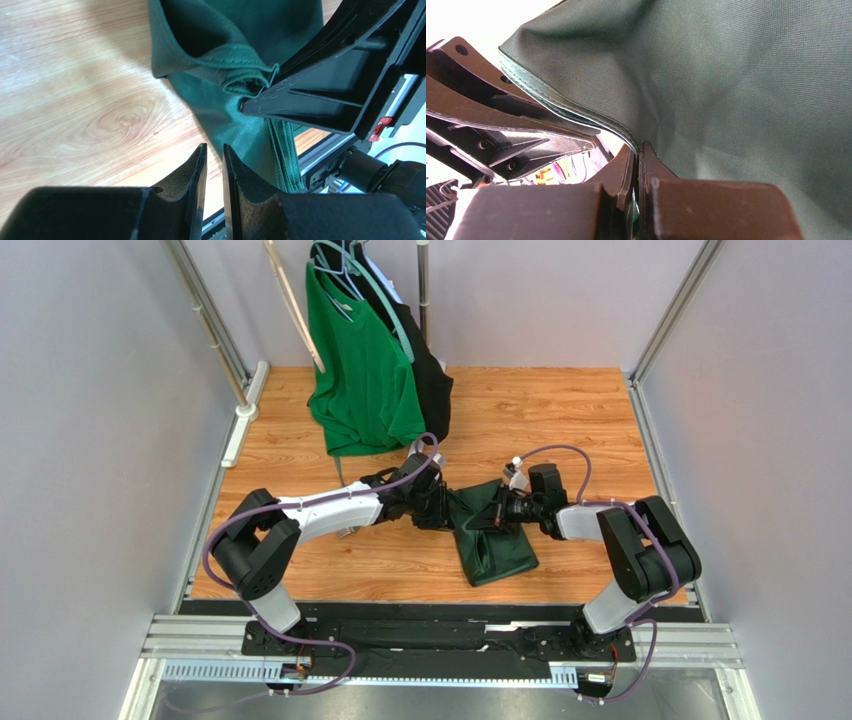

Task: Fold the napkin into a case and place the utensils inside
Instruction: Fold the lower triangle-folded napkin at the center of the board.

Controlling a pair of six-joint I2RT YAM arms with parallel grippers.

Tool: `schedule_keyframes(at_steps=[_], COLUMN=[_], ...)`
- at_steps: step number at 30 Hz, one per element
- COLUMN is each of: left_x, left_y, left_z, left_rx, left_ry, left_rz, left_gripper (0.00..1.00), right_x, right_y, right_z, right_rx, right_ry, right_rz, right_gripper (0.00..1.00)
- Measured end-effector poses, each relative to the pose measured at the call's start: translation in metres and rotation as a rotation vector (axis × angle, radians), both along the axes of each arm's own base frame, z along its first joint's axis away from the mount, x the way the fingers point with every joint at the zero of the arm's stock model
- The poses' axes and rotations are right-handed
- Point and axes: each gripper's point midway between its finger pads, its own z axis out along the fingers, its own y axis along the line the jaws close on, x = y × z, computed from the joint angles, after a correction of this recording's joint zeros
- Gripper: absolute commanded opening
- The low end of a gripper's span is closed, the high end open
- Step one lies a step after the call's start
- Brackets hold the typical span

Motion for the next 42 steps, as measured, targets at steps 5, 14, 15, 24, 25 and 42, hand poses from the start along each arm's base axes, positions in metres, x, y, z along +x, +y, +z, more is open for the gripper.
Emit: schedule_keyframes(at_steps=[5,14,15,24,25,42], left_x=[0.002,0.004,0.004,0.008,0.008,0.005], left_y=[-0.009,-0.017,-0.018,-0.026,-0.027,-0.036], left_z=[0.000,-0.012,-0.015,-0.020,-0.019,-0.052], left_rx=[-0.008,0.000,0.004,0.005,0.004,0.019], left_ry=[0.009,0.044,0.050,0.058,0.057,0.111], left_rz=[-0.015,-0.033,-0.035,-0.043,-0.045,-0.049], left_gripper=[0.25,0.25,0.25,0.24,0.25,0.17], right_x=[0.000,-0.007,-0.007,-0.008,-0.008,-0.004], right_y=[-0.004,-0.008,-0.009,-0.011,-0.012,-0.019], right_z=[-0.008,-0.023,-0.024,-0.028,-0.029,-0.025], right_rx=[-0.006,-0.042,-0.045,-0.066,-0.069,-0.149], right_ry=[0.007,0.033,0.029,0.025,0.025,0.054], right_rz=[0.010,0.032,0.036,0.039,0.039,0.031], right_gripper=[0.00,0.00,0.00,0.00,0.00,0.38])
